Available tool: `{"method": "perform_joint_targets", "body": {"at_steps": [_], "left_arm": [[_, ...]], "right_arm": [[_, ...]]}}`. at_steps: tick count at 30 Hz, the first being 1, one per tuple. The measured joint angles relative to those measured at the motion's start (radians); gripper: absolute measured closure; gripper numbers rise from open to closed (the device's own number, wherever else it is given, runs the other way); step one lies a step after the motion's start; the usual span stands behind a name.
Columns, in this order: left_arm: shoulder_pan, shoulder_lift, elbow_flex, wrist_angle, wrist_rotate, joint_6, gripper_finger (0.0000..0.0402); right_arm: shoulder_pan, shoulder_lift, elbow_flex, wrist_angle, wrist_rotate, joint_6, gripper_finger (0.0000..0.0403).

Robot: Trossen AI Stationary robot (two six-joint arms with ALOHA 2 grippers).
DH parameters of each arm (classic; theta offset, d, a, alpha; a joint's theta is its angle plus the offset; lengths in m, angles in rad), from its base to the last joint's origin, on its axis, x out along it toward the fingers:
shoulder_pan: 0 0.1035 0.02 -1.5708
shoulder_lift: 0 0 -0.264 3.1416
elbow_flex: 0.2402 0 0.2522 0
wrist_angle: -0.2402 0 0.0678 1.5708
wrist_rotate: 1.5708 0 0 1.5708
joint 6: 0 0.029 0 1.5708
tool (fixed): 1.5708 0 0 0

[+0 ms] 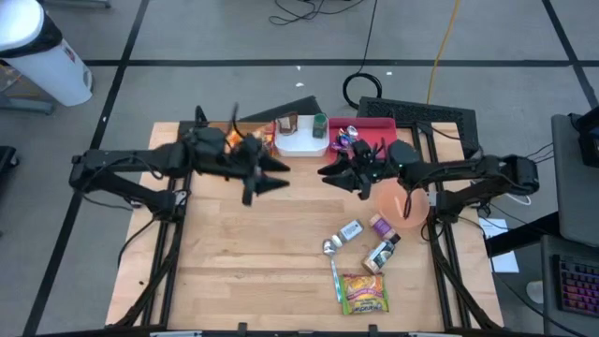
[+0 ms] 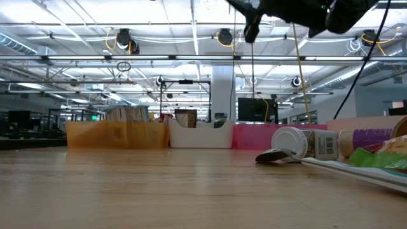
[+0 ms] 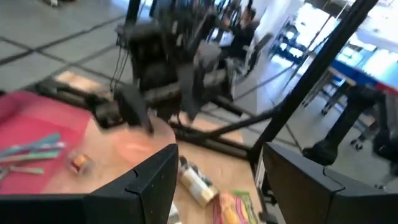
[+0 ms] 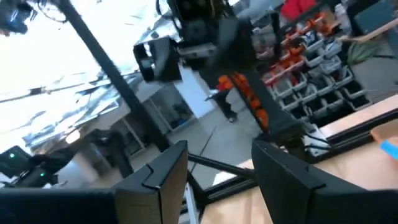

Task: Pick & Place Food Item
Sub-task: Put the white seasoning bottle into the white bin

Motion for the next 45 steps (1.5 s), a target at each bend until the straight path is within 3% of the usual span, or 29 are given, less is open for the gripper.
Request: {"method": "perform_joint_targets", "body": {"at_steps": [6, 13, 18, 28, 35, 45], "left_arm": [[-0.085, 0.053, 0.000, -0.012, -0.082, -0.034, 0.0158], [-0.106, 0.054, 0.000, -0.017, -0.124, -0.052, 0.0158], [-0.106, 0.054, 0.000, -0.021, -0.153, -0.055, 0.0158], [-0.105, 0.054, 0.000, -0.020, -0.195, -0.060, 0.0158], [-0.105, 0.054, 0.000, -0.019, -0.203, -0.079, 0.0158], [-0.105, 0.054, 0.000, -0.020, -0.203, -0.079, 0.0158]], "right_arm": [[0.053, -0.121, 0.145, -0.437, -0.029, -0.244, 0.0232], [0.198, -0.157, 0.438, -1.186, 0.149, -0.691, 0.0232], [0.326, -0.114, 0.569, -1.521, 0.254, -0.820, 0.0232], [0.493, 0.025, 0.577, -1.774, 0.253, -0.858, 0.0210], [0.493, 0.166, 0.577, -1.859, 0.311, -0.914, 0.0165], [0.453, 0.352, 0.577, -1.849, 0.277, -1.001, 0.0115]]}}
